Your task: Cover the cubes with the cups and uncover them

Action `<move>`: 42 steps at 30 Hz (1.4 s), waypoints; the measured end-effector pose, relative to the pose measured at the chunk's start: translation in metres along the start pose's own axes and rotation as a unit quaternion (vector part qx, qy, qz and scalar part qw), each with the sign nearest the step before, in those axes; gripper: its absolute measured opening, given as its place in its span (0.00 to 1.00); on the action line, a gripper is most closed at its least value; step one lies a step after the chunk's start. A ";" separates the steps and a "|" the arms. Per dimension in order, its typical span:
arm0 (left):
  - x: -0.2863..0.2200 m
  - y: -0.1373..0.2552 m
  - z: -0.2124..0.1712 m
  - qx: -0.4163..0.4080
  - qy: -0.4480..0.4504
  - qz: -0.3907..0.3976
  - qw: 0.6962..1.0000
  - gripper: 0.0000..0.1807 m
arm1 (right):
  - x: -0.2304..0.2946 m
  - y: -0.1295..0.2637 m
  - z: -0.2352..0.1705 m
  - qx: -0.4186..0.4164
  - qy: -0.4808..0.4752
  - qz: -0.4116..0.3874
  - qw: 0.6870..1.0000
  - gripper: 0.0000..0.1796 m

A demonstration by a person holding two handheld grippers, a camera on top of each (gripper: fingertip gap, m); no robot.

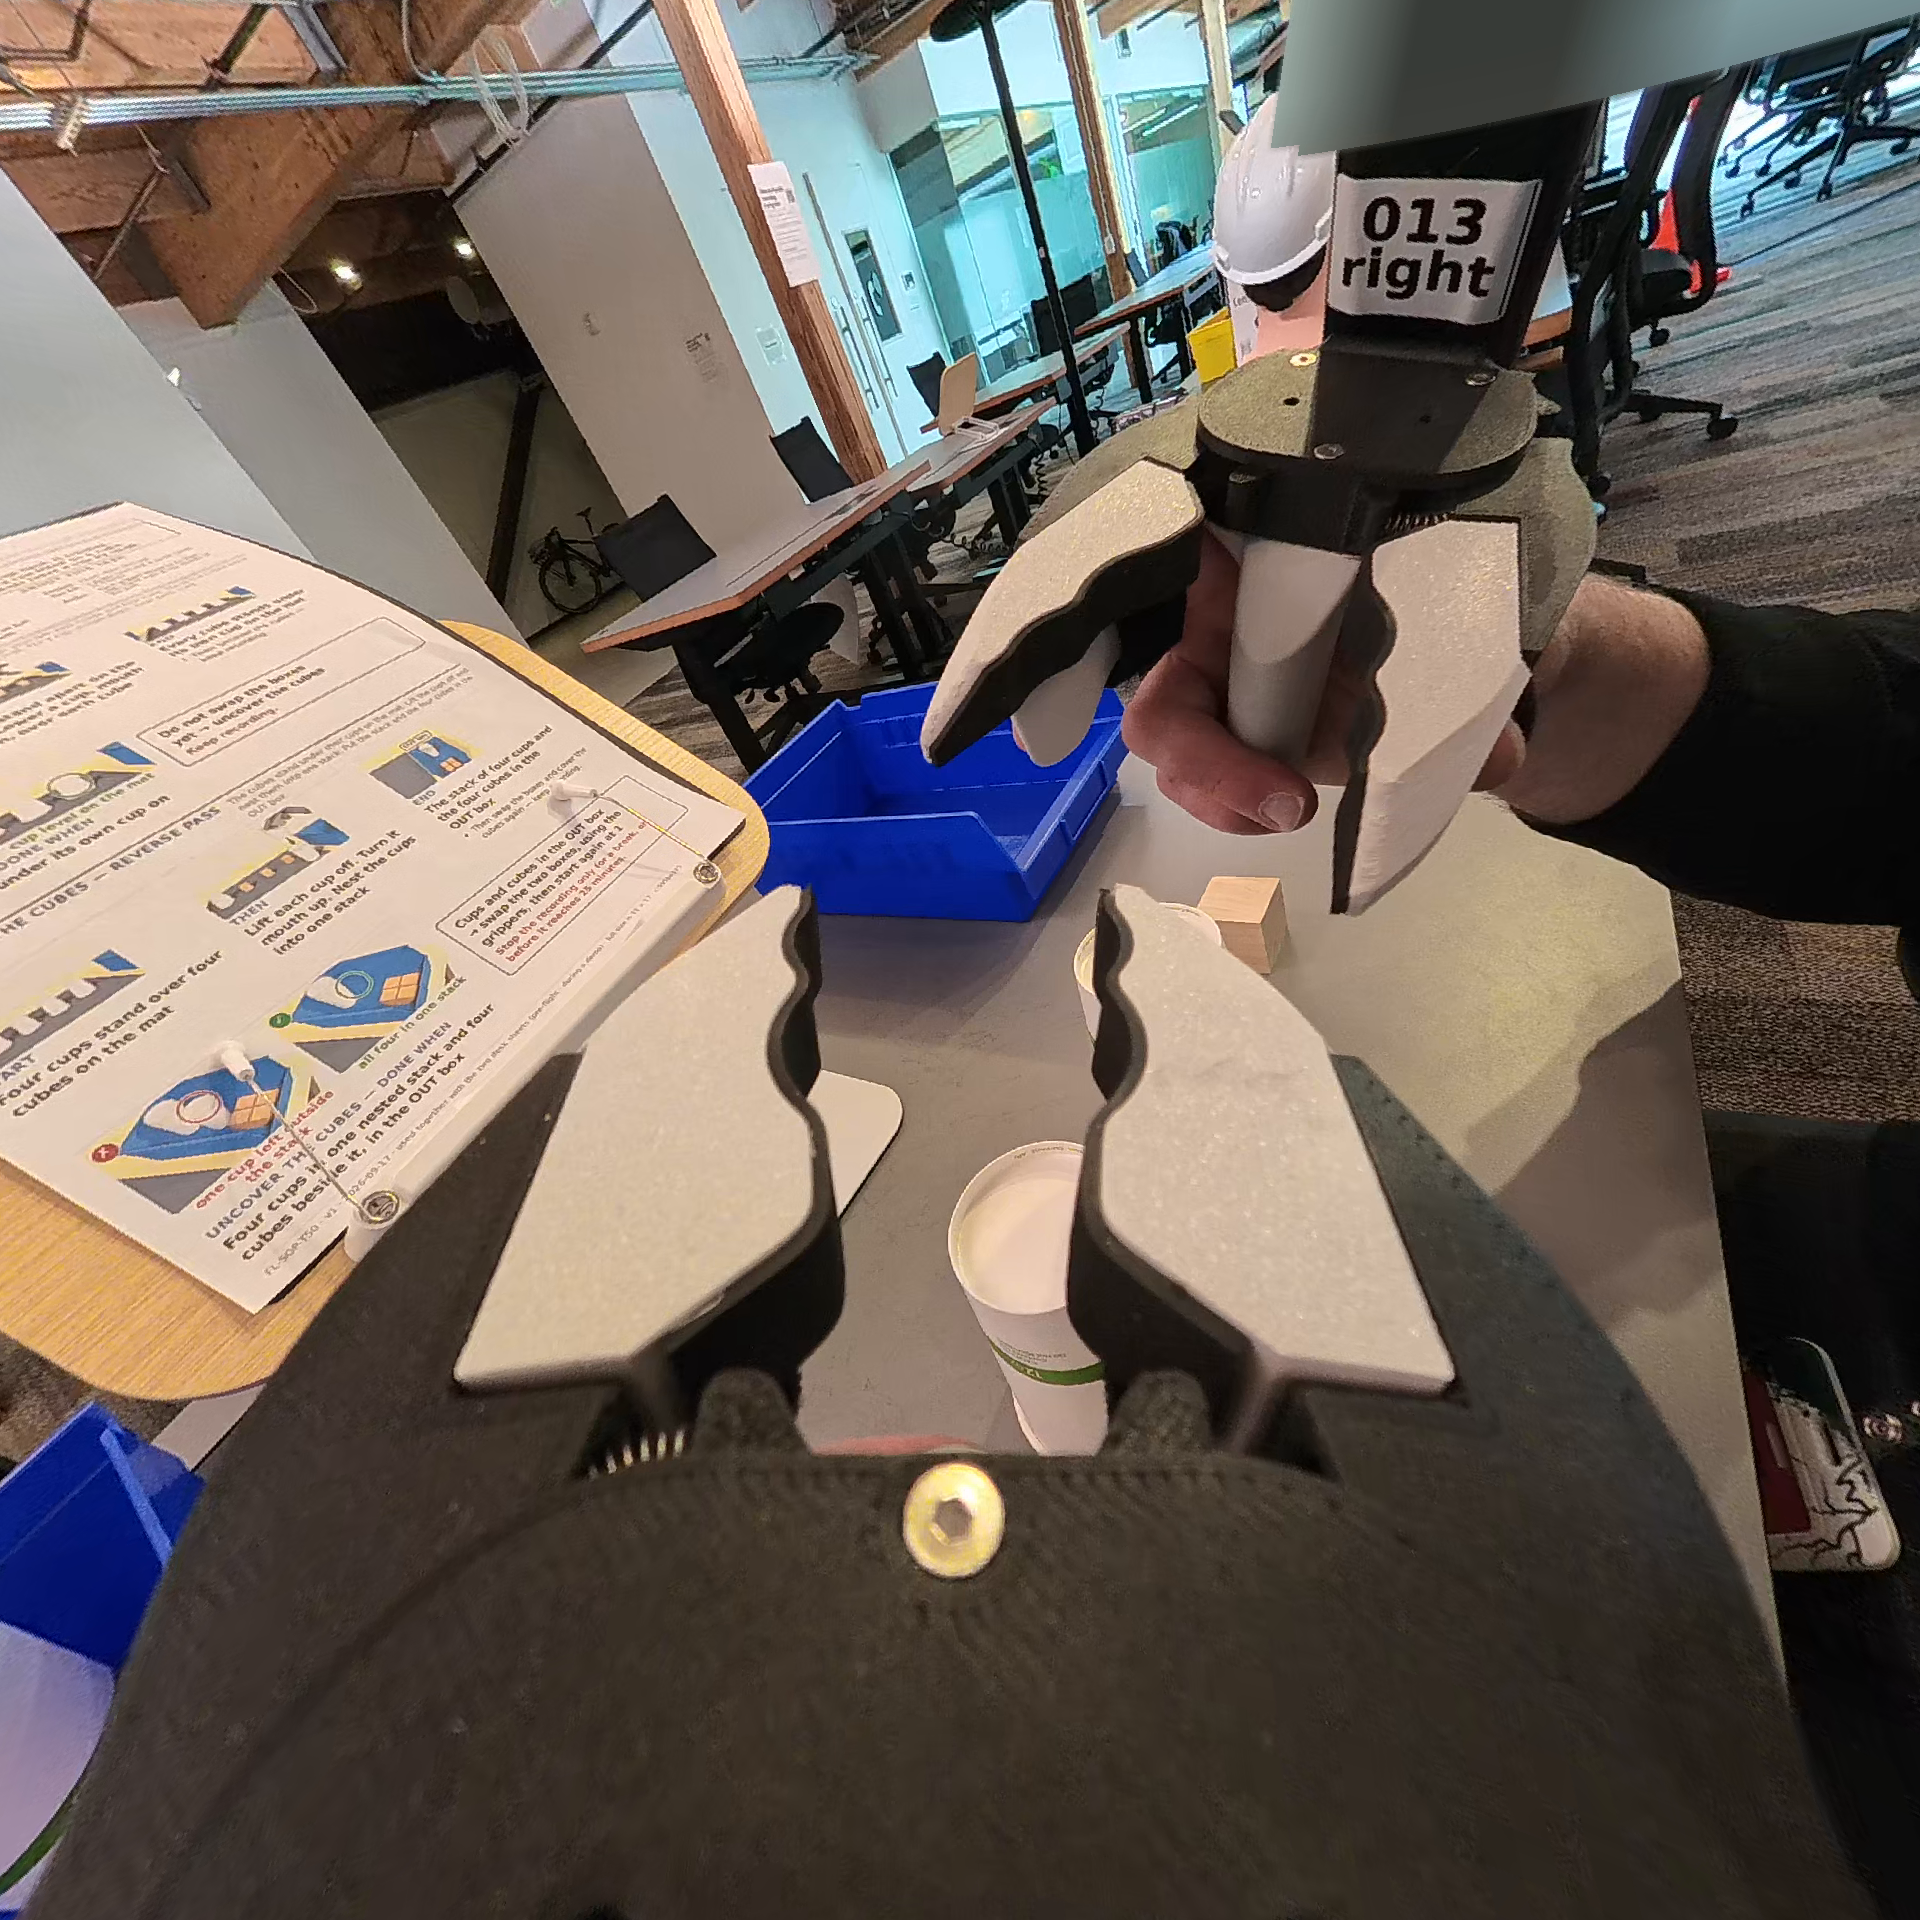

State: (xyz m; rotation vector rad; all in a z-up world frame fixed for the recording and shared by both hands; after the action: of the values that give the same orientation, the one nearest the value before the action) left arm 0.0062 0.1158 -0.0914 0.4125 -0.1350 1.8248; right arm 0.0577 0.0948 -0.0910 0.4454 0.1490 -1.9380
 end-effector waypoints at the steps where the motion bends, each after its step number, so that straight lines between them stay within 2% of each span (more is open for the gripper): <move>1: 0.000 0.000 0.000 0.000 0.000 0.000 1.000 0.28 | 0.000 0.000 0.000 -0.001 0.000 -0.001 1.000 0.46; 5: 0.015 0.010 -0.003 0.027 -0.011 0.031 0.999 0.29 | -0.004 0.004 -0.001 0.002 0.001 -0.009 1.000 0.47; 11: 0.096 0.065 -0.015 0.072 -0.002 0.126 0.989 0.30 | -0.016 0.011 -0.004 0.004 -0.008 -0.024 1.000 0.46; 16: 0.186 0.099 -0.069 0.161 0.019 0.170 0.972 0.28 | -0.028 0.012 -0.012 0.009 -0.020 -0.036 0.999 0.46; 21: 0.258 0.101 -0.149 0.287 0.022 0.142 0.947 0.29 | -0.035 0.010 -0.021 0.019 -0.028 -0.041 0.999 0.46; 27: 0.307 0.098 -0.235 0.461 -0.044 0.110 0.880 0.34 | -0.040 0.008 -0.030 0.028 -0.035 -0.044 0.998 0.46; 33: 0.322 0.086 -0.251 0.472 -0.057 0.087 0.875 0.33 | -0.045 0.011 -0.039 0.028 -0.048 -0.044 0.997 0.46; 42: 0.344 0.082 -0.287 0.533 -0.050 0.056 0.843 0.33 | -0.047 0.013 -0.046 0.029 -0.055 -0.043 0.997 0.46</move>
State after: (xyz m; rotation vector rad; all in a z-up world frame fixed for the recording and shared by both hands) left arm -0.2131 0.4898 -0.2291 1.2931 0.8504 1.8479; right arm 0.0964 0.1440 -0.1140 0.3744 0.0403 -2.0512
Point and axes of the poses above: each gripper's, where its closed fingertips meet, y back along the fingers, z out of its top, x = y × z across the jaws, the point moved 2 cm from there along y, back along the fingers, and after that the axes turned 6 degrees about -z, right-handed, at the moved point
